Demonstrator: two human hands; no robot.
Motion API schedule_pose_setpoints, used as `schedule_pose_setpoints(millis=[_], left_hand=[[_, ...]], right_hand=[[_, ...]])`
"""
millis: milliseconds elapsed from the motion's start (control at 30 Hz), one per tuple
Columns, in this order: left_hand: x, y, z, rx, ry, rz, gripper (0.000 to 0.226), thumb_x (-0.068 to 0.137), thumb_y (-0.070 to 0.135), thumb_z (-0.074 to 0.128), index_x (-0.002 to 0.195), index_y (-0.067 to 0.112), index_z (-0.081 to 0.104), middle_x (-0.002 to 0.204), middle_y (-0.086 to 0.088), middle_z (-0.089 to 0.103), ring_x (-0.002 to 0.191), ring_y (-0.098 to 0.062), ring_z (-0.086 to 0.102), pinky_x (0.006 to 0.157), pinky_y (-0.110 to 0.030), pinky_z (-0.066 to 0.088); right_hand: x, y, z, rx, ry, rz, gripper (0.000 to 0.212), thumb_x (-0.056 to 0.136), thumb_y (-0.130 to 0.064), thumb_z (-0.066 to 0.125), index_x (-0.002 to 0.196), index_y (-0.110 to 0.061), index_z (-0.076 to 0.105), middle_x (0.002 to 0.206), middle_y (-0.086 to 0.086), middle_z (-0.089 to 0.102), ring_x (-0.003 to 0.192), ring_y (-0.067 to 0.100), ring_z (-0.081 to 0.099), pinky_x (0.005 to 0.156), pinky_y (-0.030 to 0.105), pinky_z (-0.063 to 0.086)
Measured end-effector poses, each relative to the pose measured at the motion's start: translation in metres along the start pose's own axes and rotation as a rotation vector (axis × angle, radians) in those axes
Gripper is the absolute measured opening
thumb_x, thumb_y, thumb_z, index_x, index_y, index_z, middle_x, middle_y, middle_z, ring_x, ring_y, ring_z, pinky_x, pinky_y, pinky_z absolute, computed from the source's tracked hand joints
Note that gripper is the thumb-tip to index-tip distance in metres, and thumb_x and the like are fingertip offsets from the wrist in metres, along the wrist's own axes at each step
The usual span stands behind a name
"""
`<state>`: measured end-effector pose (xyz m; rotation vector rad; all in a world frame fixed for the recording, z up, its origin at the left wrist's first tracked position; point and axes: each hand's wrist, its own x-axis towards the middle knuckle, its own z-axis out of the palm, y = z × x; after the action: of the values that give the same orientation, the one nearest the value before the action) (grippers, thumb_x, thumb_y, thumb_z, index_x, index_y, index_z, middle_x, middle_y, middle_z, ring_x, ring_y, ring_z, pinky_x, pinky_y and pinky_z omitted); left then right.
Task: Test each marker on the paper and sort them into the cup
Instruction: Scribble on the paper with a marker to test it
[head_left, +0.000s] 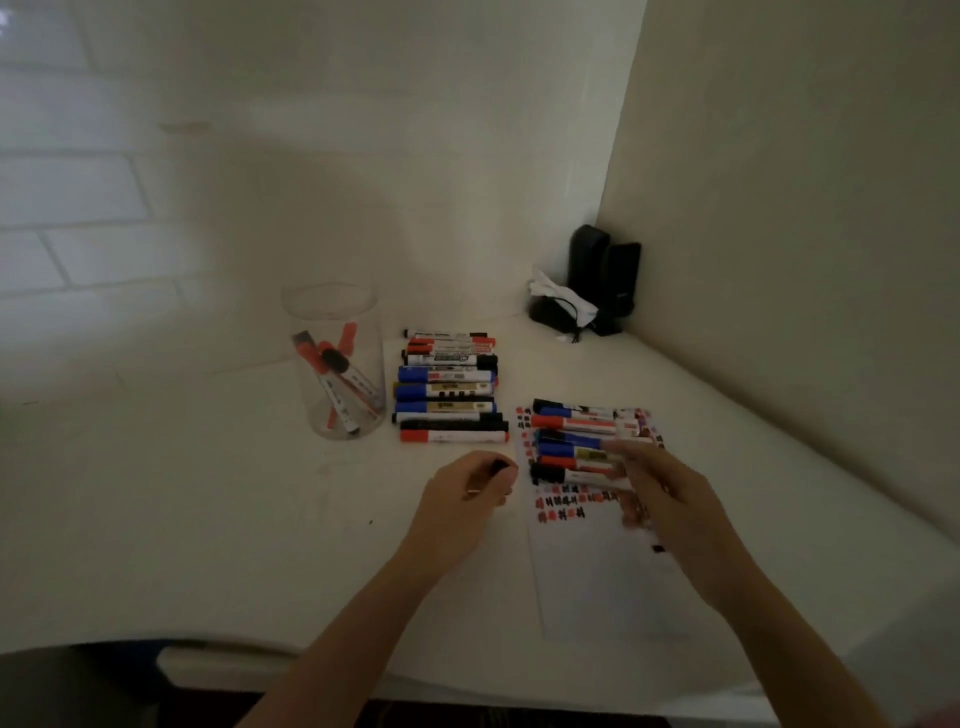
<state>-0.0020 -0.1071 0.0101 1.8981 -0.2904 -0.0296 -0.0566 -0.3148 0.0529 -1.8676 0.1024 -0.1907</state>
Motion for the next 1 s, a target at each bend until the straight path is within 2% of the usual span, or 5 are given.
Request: schedule_pose_setpoints(millis=[133,333,533,733,1000], left_hand=[[0.010,-0.006,0.003,0.123,-0.023,0.086,0.007,0.095,0.031,0.054,0.100,0.034,0.059,0.094,0.019,0.061,0.087,0.008,0.057,0.078,-0.007,0.043],[0.022,-0.018,0.005,0.324,-0.074,0.194,0.012,0.096,0.034,0.052,0.105,0.031,0.059,0.096,0.020,0.056,0.090,0.009,0.051,0.079,-0.004,0.037],[0.025,-0.029,0.004,0.449,-0.118,0.225,0.023,0.097,0.041,0.046,0.111,0.029,0.059,0.094,0.020,0.051,0.086,0.010,0.046,0.077,-0.003,0.034],[0.028,-0.034,0.005,0.436,-0.109,0.206,0.023,0.095,0.042,0.048,0.111,0.030,0.060,0.098,0.014,0.057,0.091,0.000,0.052,0.084,-0.015,0.041],[0.025,-0.028,0.004,0.444,-0.115,0.249,0.022,0.095,0.039,0.050,0.109,0.030,0.062,0.094,0.019,0.055,0.091,-0.001,0.052,0.084,-0.015,0.041]], right_hand=[[0.005,0.002,-0.005,0.641,-0.052,0.209,0.028,0.093,-0.019,0.055,0.119,-0.014,0.064,0.103,0.010,0.070,0.078,0.015,0.063,0.054,0.022,0.047],[0.008,0.018,0.005,0.352,-0.036,0.125,0.040,0.087,-0.033,0.058,0.100,0.004,0.065,0.064,0.004,0.053,0.051,0.009,0.042,0.045,0.018,0.033],[0.024,0.028,0.012,0.173,0.049,0.111,0.034,0.092,-0.038,0.053,0.089,-0.007,0.068,0.071,0.009,0.066,0.055,0.013,0.054,0.047,0.023,0.042],[0.023,0.053,0.016,-0.165,0.235,0.013,0.012,0.087,-0.034,0.064,0.078,-0.027,0.062,0.062,-0.009,0.063,0.049,-0.003,0.057,0.048,0.011,0.044],[0.019,0.056,0.016,-0.304,0.278,-0.031,0.011,0.086,-0.034,0.065,0.088,-0.023,0.064,0.072,-0.021,0.062,0.064,-0.018,0.057,0.055,-0.003,0.039]])
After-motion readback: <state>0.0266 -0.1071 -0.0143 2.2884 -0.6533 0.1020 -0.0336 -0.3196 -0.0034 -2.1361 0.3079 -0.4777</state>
